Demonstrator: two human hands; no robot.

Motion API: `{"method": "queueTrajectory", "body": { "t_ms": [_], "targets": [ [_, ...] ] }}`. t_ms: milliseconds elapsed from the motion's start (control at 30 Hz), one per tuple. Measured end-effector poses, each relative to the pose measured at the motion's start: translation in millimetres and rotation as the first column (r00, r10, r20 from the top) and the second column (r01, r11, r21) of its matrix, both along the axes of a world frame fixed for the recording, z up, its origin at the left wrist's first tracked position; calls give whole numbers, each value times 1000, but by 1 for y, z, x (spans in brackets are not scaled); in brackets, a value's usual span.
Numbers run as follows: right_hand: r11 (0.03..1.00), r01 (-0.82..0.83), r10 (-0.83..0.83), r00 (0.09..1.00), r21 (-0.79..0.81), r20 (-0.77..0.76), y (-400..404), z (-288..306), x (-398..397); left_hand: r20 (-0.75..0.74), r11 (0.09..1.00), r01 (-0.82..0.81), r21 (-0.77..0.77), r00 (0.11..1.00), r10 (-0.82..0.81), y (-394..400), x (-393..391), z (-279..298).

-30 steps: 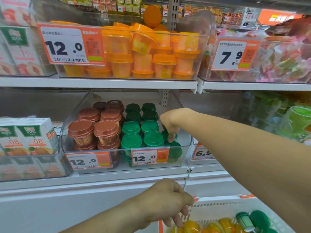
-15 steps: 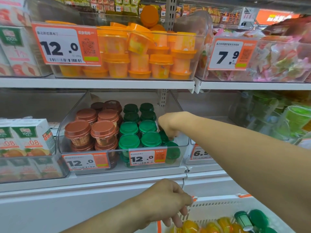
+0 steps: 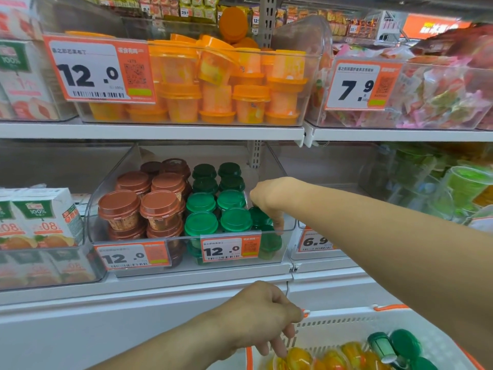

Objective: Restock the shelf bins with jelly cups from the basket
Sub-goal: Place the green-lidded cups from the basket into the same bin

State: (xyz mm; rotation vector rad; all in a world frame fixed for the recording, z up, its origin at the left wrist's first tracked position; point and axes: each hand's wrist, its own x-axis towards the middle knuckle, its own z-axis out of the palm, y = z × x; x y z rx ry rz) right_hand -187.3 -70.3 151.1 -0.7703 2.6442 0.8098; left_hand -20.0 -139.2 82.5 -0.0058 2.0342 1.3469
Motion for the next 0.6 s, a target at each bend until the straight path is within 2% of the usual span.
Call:
{"method": "queueTrajectory", "body": {
  "t_ms": [167, 267, 333, 367, 400, 433, 500, 567, 600],
  "targets": [
    [993, -104, 109, 989, 54, -100, 10, 10, 20, -7, 999, 4, -42, 1000, -4, 4, 0, -3],
    [977, -199, 180, 962, -74, -205, 35, 25, 40, -51, 996, 16, -93, 998, -21, 8, 0, -5],
    [891, -376, 265, 886, -253, -380, 66, 25, 56, -77, 992, 23, -125, 996, -33, 11, 0, -9],
    [808, -452, 252, 845, -379, -471, 86, 19, 67, -90, 989, 23, -145, 995, -36, 13, -1, -12],
    [695, -480, 168, 832, -535, -528, 109, 8, 80, -100, 986, 23, -167, 994, -40, 16, 0, -16],
    [558, -452, 32, 850, -696, -526, 133, -9, 95, -104, 982, 30, -188, 993, -50, 21, 2, -20],
    [326, -204, -279, 912, -923, -300, 182, -61, 126, -111, 964, 73, -255, 988, -104, 33, 4, -34],
    [200, 146, -507, 861, -969, 25, 231, -128, 146, -131, 915, 145, -375, 970, -207, 50, 5, -52],
    [192, 303, -581, 802, -933, 141, 256, -161, 155, -149, 875, 181, -448, 950, -273, 61, 4, -63]
  ]
}}
